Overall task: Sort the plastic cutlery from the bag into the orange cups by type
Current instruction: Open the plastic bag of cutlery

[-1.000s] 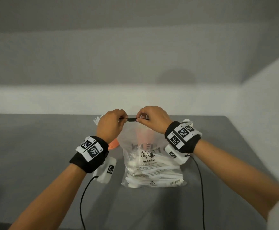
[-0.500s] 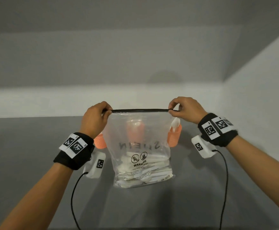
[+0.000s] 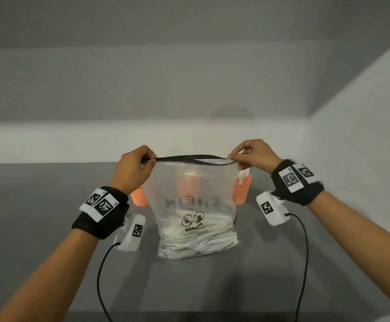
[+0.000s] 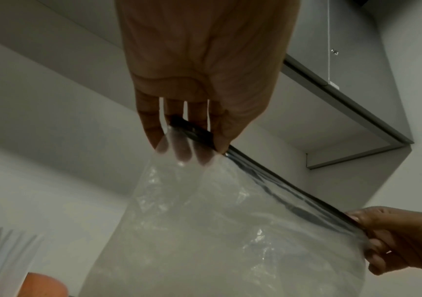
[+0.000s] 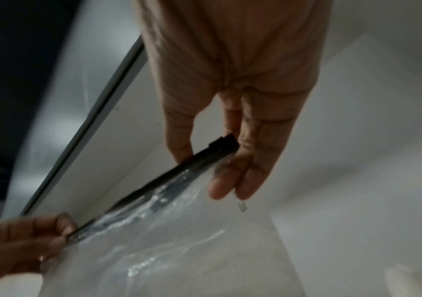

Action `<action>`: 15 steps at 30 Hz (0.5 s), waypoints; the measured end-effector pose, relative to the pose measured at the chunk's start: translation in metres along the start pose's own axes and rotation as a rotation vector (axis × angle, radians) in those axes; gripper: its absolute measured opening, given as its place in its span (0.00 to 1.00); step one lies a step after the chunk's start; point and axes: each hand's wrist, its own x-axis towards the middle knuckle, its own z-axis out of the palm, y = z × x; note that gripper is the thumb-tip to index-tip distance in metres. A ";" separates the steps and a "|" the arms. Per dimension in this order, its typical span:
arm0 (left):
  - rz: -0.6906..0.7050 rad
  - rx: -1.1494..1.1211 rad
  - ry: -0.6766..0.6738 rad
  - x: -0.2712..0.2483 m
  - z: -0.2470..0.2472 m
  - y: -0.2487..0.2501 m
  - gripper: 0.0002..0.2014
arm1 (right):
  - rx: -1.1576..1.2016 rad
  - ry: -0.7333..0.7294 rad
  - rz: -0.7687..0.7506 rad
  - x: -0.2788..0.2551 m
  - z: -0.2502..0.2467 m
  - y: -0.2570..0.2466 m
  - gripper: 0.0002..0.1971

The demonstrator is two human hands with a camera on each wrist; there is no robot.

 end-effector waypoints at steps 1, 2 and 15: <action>-0.018 0.007 -0.015 0.000 -0.001 0.001 0.03 | -0.049 0.000 -0.022 0.001 0.000 0.000 0.13; -0.033 0.010 -0.031 -0.001 -0.003 0.002 0.04 | -0.086 -0.001 -0.041 0.001 0.001 -0.001 0.14; -0.091 0.531 -0.305 -0.001 0.022 0.028 0.19 | -0.197 0.079 -0.186 -0.018 0.016 0.002 0.05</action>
